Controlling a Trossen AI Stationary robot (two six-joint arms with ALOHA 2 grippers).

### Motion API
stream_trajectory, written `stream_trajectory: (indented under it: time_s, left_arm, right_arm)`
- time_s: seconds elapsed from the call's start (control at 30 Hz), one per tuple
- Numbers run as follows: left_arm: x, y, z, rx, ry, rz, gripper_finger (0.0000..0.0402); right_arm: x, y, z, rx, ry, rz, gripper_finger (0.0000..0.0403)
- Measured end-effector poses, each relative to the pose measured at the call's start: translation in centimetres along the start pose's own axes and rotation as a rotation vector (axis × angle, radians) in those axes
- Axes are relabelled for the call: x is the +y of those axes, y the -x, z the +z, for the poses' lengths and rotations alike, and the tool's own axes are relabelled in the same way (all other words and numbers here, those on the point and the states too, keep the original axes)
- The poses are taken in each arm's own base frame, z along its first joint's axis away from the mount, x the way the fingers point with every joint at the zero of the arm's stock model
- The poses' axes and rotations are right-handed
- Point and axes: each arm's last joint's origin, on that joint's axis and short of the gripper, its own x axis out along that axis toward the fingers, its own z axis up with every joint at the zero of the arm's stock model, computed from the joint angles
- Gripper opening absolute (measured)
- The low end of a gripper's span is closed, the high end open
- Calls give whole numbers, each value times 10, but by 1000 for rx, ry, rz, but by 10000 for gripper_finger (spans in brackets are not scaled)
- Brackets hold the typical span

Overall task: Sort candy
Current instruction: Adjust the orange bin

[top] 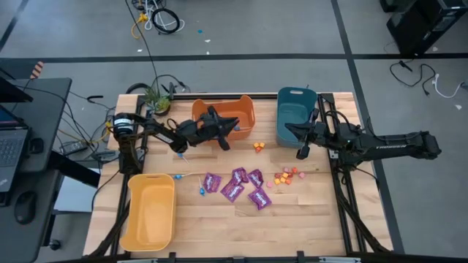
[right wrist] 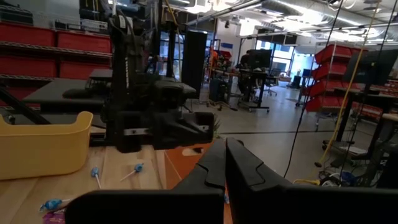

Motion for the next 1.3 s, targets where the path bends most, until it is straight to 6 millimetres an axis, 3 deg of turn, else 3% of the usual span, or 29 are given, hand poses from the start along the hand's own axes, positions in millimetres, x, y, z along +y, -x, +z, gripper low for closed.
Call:
stream_trajectory:
  time_s: [0.23,0.47,0.6,1.0,1.3]
  left_arm:
    - [-26,3,-6,65,24,-196,69]
    - [-37,10,-32,371,110,-218,69]
    - [-30,23,-58,626,152,-101,60]
    - [-32,17,-49,539,162,-108,42]
    - [-39,11,-33,396,277,-307,42]
  right_arm:
    - [0,0,0,3,1,1,0]
    - [0,0,-1,5,-2,1,0]
    - [0,0,-1,5,-2,1,0]
    - [0,0,0,5,-2,1,0]
    - [0,0,0,4,-3,1,0]
